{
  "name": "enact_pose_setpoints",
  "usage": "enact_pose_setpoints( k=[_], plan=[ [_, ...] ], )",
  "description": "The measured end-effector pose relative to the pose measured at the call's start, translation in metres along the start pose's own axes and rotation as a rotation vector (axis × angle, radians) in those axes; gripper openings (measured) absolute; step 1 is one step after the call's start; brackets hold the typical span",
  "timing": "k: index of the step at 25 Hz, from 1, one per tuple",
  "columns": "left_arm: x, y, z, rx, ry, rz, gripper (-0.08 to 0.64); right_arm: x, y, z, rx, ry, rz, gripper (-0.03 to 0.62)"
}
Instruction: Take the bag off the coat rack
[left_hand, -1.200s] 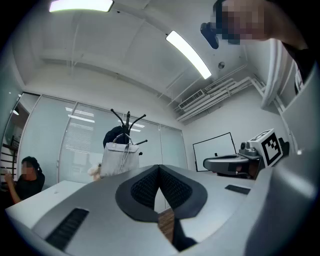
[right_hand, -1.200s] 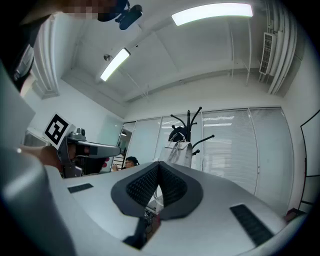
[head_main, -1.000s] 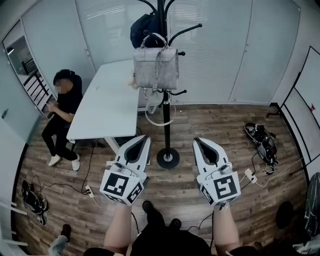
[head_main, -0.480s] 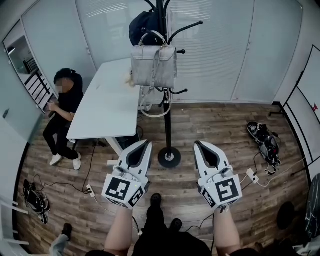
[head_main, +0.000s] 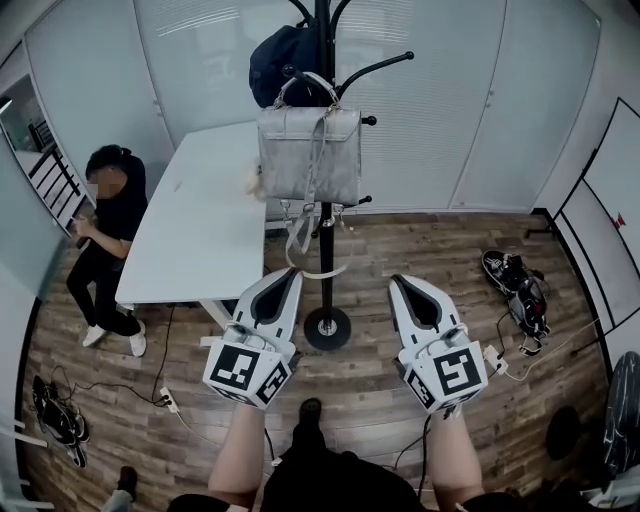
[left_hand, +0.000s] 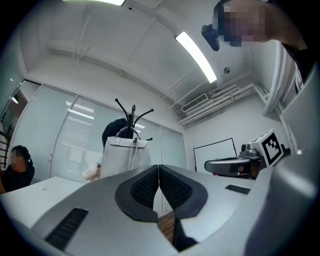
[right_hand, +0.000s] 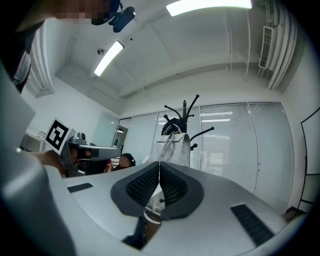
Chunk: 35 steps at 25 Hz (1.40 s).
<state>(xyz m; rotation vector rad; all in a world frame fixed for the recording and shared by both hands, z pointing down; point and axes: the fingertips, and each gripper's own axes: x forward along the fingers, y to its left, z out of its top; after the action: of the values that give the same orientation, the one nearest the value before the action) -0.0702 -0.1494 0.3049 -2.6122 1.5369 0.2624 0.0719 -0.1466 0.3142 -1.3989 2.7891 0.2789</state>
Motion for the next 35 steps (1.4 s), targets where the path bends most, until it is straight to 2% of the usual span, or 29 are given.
enact_pose_setpoints(
  k=[7,14,17,19,24,29,33,35],
  plan=[
    [0.032,0.045,0.004,0.0,-0.024,-0.027,0.017,0.049,-0.006,0.006,-0.045,0.011,-0.024,0.032],
    [0.057,0.086,0.0,0.048,-0.006,-0.044,0.018,0.093,-0.008,-0.001,-0.055,0.036,-0.043,0.037],
    [0.065,0.102,-0.001,0.065,-0.007,-0.058,0.022,0.11,-0.01,-0.003,-0.055,0.035,-0.058,0.089],
    [0.072,0.115,-0.001,0.077,-0.003,-0.062,0.077,0.121,-0.012,-0.005,-0.059,0.037,-0.07,0.123],
    [0.087,0.145,0.001,0.106,0.001,-0.059,0.14,0.144,-0.024,-0.008,-0.057,0.05,-0.097,0.202],
    [0.108,0.152,-0.005,0.164,0.054,-0.104,0.268,0.163,-0.037,-0.011,-0.032,0.074,-0.092,0.242],
    [0.124,0.153,-0.008,0.167,0.07,-0.132,0.316,0.176,-0.046,-0.009,-0.012,0.077,-0.076,0.265],
    [0.131,0.154,-0.009,0.175,0.072,-0.143,0.318,0.183,-0.047,-0.008,-0.004,0.076,-0.063,0.273]
  ],
)
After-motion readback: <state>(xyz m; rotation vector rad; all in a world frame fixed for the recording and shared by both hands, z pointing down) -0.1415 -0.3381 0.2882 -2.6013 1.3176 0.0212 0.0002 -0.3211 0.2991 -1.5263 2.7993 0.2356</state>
